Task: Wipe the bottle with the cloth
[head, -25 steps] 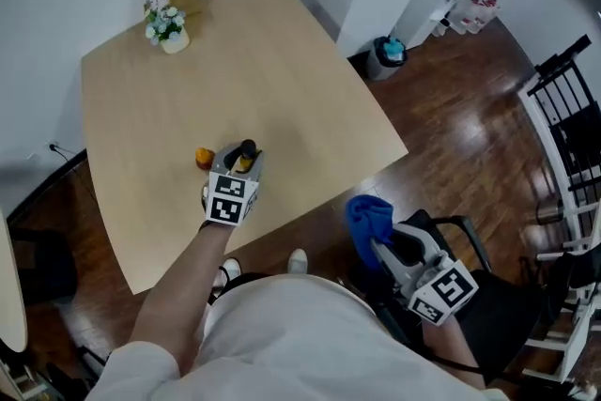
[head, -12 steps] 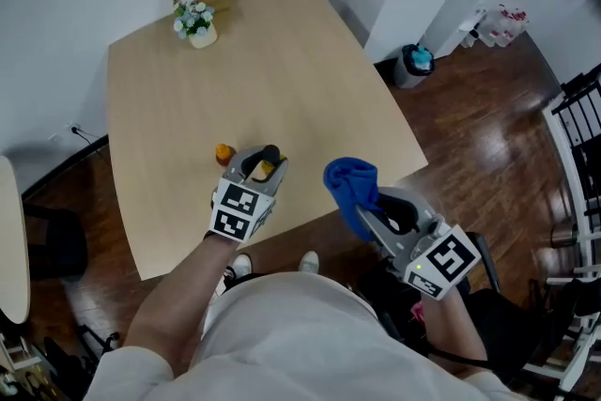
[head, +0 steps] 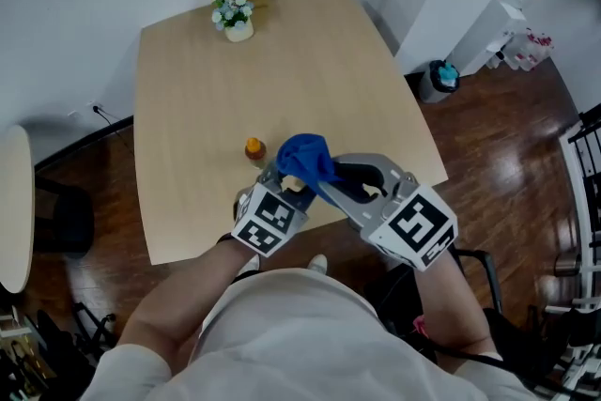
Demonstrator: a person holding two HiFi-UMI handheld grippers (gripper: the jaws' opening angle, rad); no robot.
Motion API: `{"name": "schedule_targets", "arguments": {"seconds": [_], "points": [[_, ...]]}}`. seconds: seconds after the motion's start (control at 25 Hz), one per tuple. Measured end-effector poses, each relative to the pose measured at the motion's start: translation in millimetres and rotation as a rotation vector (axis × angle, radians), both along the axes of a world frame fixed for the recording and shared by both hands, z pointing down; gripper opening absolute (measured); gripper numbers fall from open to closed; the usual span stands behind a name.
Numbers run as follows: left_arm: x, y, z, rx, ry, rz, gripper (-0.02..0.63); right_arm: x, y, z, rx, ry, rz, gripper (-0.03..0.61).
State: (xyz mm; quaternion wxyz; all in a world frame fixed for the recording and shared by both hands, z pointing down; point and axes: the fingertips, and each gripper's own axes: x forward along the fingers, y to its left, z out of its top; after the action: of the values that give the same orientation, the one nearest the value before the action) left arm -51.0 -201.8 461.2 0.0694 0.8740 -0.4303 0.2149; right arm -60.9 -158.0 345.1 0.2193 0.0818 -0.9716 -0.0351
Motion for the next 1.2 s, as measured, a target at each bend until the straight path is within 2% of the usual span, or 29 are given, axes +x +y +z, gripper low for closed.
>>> {"name": "schedule_targets", "arguments": {"seconds": [0.16, 0.4, 0.64, 0.84, 1.2], "points": [[-11.1, 5.5, 1.7, 0.002, -0.019, 0.001, 0.15, 0.3, -5.7, 5.1, -0.005, 0.013, 0.023, 0.08], [-15.1, 10.5, -23.2, 0.01, 0.022, 0.016, 0.15, 26.2, -17.3, -6.5, 0.009, -0.07, 0.126, 0.08], [-17.8, 5.4, -65.0, -0.023, 0.146, 0.043, 0.15, 37.9, -19.1, -15.0, 0.004, -0.198, 0.202, 0.08], [-20.0, -5.5, -91.8, -0.046, 0.233, 0.047, 0.15, 45.8, -23.2, -1.9, -0.063, -0.291, 0.261, 0.08], [-11.3, -13.6, -118.7, -0.049, 0.298, 0.051, 0.15, 71.0, -23.9, 59.3, -0.113, -0.251, 0.324, 0.08]]}}
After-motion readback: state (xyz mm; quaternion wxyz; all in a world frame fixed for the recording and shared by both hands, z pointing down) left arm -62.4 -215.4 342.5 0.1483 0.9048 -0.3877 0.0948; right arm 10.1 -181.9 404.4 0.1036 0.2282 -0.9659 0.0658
